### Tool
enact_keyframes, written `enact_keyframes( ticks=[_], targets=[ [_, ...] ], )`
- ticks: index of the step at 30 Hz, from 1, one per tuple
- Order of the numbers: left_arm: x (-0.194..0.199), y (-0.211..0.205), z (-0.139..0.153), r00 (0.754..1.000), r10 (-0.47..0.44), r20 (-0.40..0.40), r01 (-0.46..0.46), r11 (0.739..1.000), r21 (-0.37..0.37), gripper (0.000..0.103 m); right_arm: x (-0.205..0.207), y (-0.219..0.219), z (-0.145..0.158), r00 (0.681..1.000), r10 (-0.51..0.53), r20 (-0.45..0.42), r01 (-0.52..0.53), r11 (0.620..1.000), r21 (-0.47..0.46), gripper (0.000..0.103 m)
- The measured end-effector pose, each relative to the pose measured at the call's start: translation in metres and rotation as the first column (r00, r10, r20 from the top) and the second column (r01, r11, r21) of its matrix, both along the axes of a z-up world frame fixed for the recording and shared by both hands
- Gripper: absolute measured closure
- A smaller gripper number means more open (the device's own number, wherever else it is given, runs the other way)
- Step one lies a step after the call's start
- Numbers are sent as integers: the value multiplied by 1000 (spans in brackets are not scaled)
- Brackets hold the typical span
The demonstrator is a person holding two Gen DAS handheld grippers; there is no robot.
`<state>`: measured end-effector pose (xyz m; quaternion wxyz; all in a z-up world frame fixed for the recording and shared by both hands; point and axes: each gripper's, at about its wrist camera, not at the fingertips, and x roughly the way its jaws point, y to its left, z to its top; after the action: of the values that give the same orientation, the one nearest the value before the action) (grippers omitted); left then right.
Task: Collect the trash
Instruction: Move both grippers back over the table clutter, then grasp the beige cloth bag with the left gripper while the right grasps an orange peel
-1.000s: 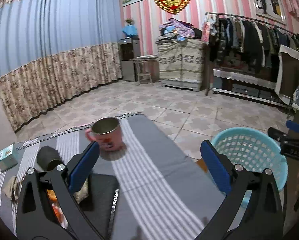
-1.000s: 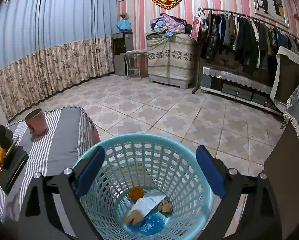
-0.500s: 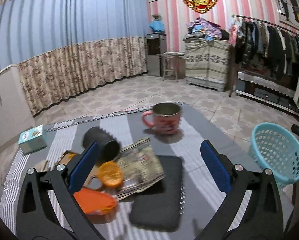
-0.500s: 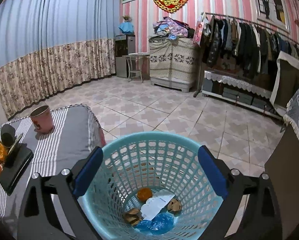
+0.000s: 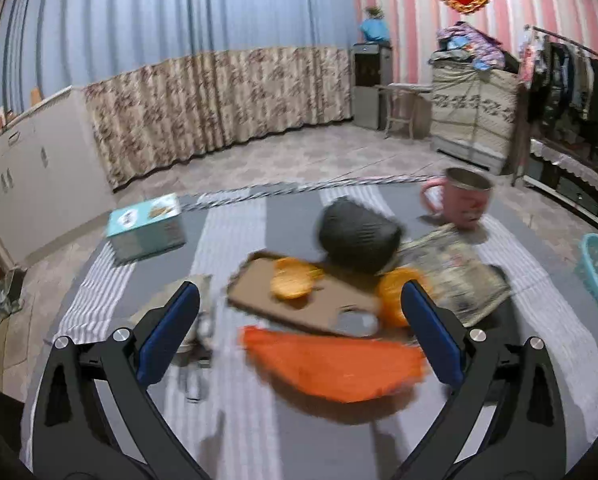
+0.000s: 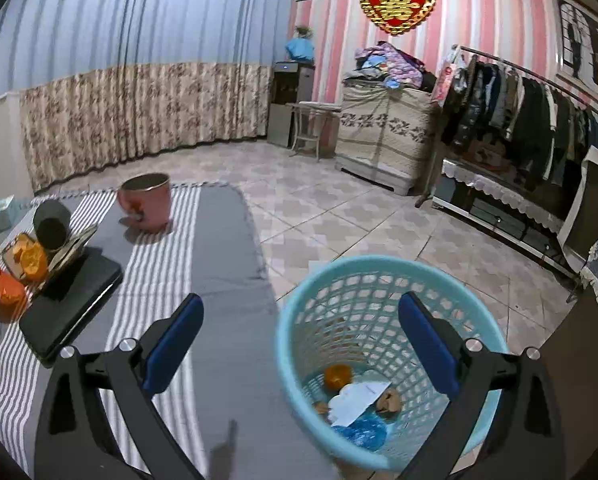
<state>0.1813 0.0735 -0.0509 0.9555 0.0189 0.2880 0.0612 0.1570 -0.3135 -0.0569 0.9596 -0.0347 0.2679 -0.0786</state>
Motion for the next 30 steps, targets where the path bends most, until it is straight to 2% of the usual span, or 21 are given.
enact_keyframes(
  ticks=[6, 10, 17, 19, 21, 22, 23, 24, 25, 27, 30],
  targets=[
    [15, 53, -16, 996, 58, -71, -57, 998, 12, 6, 9, 41, -9, 998, 36, -42, -36, 999, 15, 7],
    [23, 78, -26, 992, 65, -104, -65, 998, 4, 6, 17, 68, -11, 995, 67, -72, -65, 998, 23, 7],
    [40, 98, -43, 982, 74, -172, -73, 997, 11, 7, 36, 117, -14, 982, 147, -118, -142, 988, 56, 7],
    [47, 101, -49, 979, 56, -195, -58, 998, -5, 13, 38, 132, -12, 979, 166, -117, -162, 986, 42, 7],
    [52, 102, -55, 972, 40, -232, -46, 999, -23, 31, 38, 143, -11, 978, 174, -116, -172, 985, 31, 7],
    [54, 102, -57, 969, 35, -245, -43, 999, -28, 36, 38, 148, -12, 976, 179, -120, -176, 984, 34, 7],
    [55, 101, -60, 966, 30, -258, -40, 999, -32, 48, 38, 152, -12, 975, 184, -125, -181, 983, 36, 7],
    [57, 102, -61, 963, 32, -267, -42, 999, -32, 53, 37, 156, -12, 974, 188, -127, -185, 982, 34, 7],
    [57, 103, -61, 964, 31, -264, -42, 998, -36, 56, 38, 158, -12, 973, 190, -128, -188, 982, 30, 7],
    [54, 106, -58, 970, 21, -240, -36, 998, -59, 73, 39, 166, -11, 971, 198, -132, -197, 980, 21, 7],
    [47, 110, -55, 977, 26, -211, -42, 996, -74, 89, 41, 176, -7, 967, 217, -134, -215, 976, 28, 7]
  ],
)
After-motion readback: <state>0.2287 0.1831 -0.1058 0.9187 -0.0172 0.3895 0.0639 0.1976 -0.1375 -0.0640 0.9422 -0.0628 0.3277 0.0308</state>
